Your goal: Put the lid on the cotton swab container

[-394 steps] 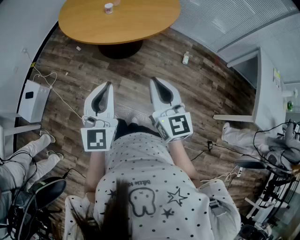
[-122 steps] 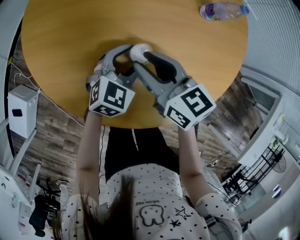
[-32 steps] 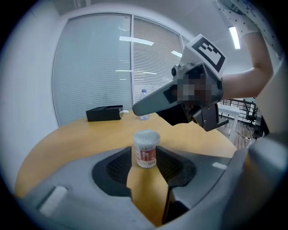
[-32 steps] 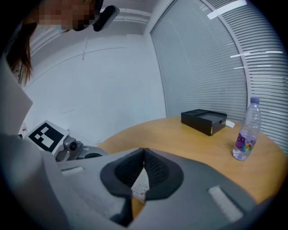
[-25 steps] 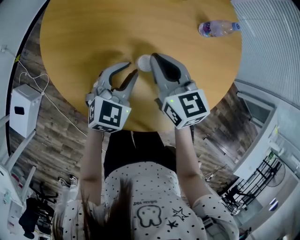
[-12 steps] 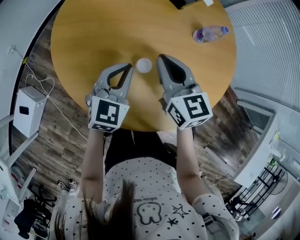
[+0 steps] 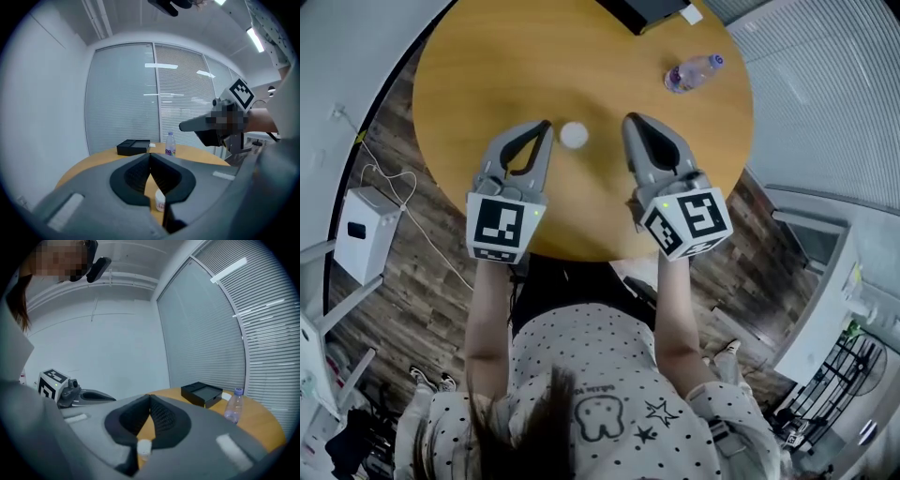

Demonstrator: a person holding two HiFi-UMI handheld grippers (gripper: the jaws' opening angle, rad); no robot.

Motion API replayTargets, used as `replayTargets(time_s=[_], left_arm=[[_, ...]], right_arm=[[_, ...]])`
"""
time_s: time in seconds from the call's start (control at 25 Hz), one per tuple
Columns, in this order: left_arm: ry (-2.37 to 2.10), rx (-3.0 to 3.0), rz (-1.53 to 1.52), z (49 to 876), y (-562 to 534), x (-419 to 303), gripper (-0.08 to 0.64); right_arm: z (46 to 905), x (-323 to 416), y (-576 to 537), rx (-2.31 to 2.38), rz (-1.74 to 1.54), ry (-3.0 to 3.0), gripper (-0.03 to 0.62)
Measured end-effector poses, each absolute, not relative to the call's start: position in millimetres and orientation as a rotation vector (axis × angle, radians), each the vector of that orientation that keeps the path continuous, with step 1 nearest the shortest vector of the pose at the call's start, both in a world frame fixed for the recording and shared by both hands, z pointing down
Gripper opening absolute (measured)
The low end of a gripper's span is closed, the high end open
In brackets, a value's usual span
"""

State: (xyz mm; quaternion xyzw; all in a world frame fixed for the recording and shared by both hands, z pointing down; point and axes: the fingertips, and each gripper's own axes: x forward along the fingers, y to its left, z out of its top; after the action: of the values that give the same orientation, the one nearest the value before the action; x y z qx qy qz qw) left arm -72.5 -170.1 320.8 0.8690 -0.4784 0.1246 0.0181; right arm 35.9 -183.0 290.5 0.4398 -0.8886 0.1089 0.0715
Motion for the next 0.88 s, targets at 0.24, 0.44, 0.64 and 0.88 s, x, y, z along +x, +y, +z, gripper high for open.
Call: replayTargets(time_s=[0.24, 0.44, 0.64, 0.88], left_arm=[[-1.605, 2.679, 0.279, 271.2, -153.4, -69.6, 0.009], [-1.697, 2.670, 0.204, 234.6, -128.7, -70.1, 0.009], [-1.764, 2.677, 0.152, 204.7, -104.1, -68.9, 0.009], [-1.835, 2.640, 0.128, 185.0, -75.5, -73.3, 0.009]], right_arm=[[250.6, 62.6, -164.5, 1.380, 0.285, -2.712, 0.003], [219.4, 86.5, -139.0, 1.427, 0.239, -2.751, 0.003], [192.8, 113.3, -113.0, 1.451, 0.183, -2.776, 0.004], [176.4, 135.1, -82.4, 1.471, 0.147, -2.788, 0.003]])
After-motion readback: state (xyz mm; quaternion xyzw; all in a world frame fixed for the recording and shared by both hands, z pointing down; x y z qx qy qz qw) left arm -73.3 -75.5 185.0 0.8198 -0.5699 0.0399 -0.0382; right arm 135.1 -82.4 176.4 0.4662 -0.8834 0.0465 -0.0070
